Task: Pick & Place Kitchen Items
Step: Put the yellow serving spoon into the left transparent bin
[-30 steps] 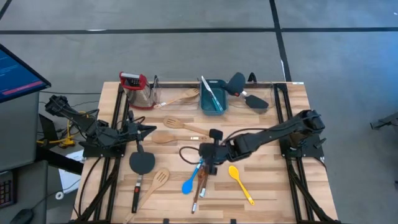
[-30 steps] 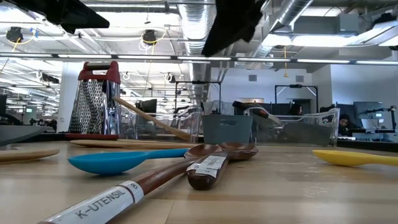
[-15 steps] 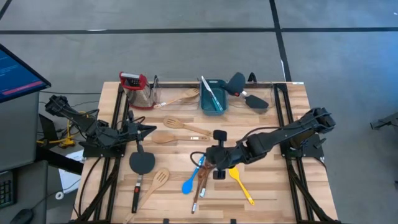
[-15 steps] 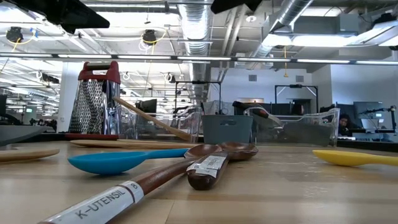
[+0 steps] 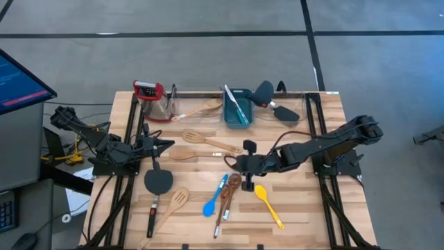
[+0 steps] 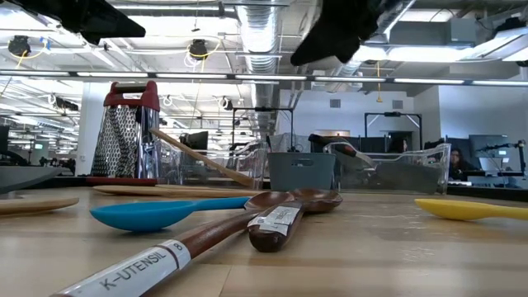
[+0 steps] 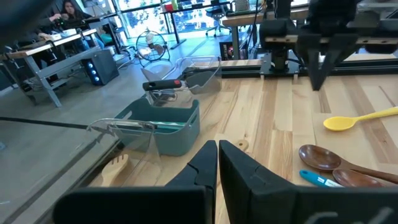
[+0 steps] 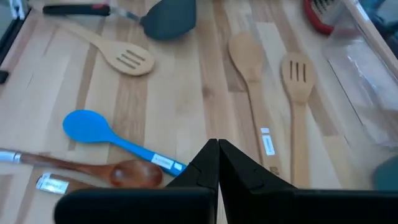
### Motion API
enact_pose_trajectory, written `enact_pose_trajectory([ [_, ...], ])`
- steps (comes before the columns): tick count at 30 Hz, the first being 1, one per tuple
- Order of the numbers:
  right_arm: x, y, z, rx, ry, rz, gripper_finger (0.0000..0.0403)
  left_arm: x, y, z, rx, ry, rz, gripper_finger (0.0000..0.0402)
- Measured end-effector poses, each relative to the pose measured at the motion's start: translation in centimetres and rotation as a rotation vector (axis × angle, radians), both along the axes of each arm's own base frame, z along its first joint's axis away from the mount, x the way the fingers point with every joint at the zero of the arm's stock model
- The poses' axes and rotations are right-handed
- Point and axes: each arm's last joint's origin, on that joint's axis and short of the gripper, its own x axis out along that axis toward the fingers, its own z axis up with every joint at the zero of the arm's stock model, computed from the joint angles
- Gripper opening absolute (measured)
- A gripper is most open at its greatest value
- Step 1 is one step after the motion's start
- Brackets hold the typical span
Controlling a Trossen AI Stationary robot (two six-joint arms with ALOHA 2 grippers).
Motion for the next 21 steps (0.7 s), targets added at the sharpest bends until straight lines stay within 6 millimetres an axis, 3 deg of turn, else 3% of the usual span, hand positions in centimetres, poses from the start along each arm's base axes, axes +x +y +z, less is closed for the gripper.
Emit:
enact_pose_trajectory([
  [12, -2.8, -0.9, -2.7, 0.101, 0.040, -0.102, 0.0000, 0.0, 0.0, 0.0, 0.000, 0.000, 0.000, 0.0004],
  [21, -5.8, 0.6, -3.2, 0.233, 0.203, -0.255, 0.0000, 0.0, 0.0, 0.0, 0.000, 0.000, 0.000, 0.0004],
])
